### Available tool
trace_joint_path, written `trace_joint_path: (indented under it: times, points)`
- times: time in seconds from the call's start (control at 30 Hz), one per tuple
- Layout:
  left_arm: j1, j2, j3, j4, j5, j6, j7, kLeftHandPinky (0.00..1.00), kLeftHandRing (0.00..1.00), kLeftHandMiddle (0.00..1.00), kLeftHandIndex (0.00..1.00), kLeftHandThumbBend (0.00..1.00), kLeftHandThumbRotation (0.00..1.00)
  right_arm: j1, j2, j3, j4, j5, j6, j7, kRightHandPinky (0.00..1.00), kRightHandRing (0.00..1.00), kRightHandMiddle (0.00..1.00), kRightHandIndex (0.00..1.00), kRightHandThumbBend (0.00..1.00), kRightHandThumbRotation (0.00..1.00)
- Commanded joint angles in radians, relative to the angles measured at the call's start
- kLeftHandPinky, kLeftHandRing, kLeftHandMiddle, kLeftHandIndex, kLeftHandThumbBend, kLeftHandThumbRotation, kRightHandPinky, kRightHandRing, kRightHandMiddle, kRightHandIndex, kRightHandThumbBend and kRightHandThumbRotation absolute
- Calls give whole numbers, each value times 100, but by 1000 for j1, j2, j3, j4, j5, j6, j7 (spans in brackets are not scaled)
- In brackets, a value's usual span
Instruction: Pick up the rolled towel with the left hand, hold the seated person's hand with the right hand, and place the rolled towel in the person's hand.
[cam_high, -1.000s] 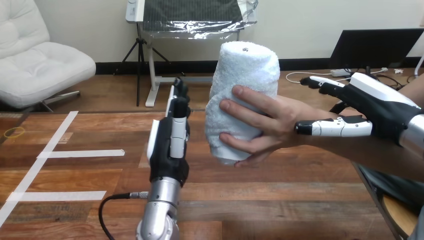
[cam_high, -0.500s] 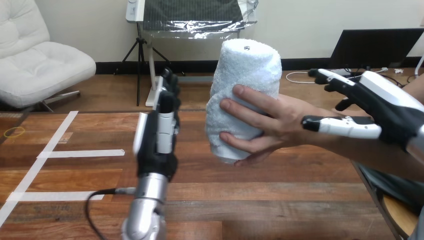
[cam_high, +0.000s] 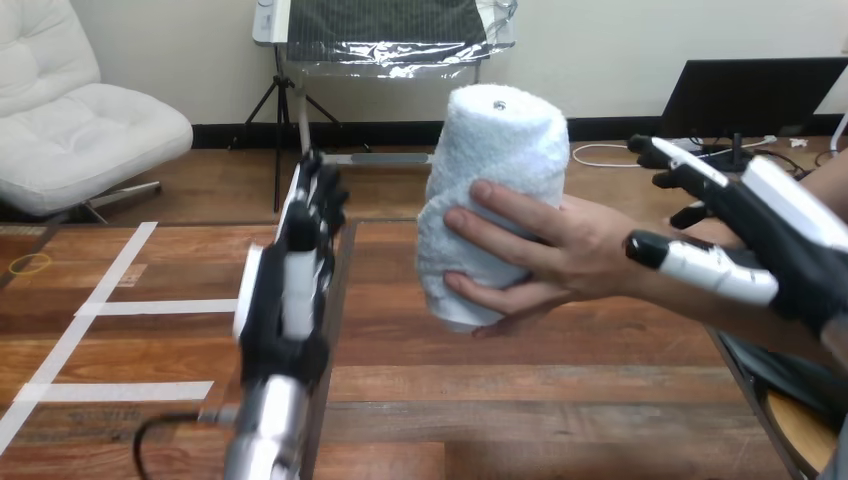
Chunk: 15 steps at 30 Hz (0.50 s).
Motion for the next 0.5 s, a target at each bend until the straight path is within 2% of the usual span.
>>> trace_joint_path:
  times: [0.0, 0.17, 0.27, 0.37, 0.47]
  points:
    - [108, 12, -50, -305, -27, 22, -49, 76, 88, 90, 93, 98, 100, 75, 125, -129, -203, 128, -98, -104, 87, 96, 97, 97, 100, 100]
    - [158, 38, -48, -372, -27, -6, -74, 75, 87, 89, 90, 92, 100, 142, 156, -147, -262, 164, -133, -117, 92, 98, 96, 96, 100, 100]
    - [185, 52, -44, -409, -26, -33, -88, 74, 86, 88, 89, 89, 100, 183, 191, -151, -299, 200, -158, -129, 93, 98, 96, 95, 100, 100]
    - [217, 58, -39, -457, -26, -40, -92, 73, 84, 86, 86, 86, 100, 220, 225, -145, -312, 225, -225, -138, 92, 95, 94, 94, 100, 100]
    - [247, 65, -35, -505, -22, -47, -96, 73, 83, 85, 85, 84, 100, 265, 260, -129, -347, 272, -235, -138, 92, 94, 93, 93, 100, 100]
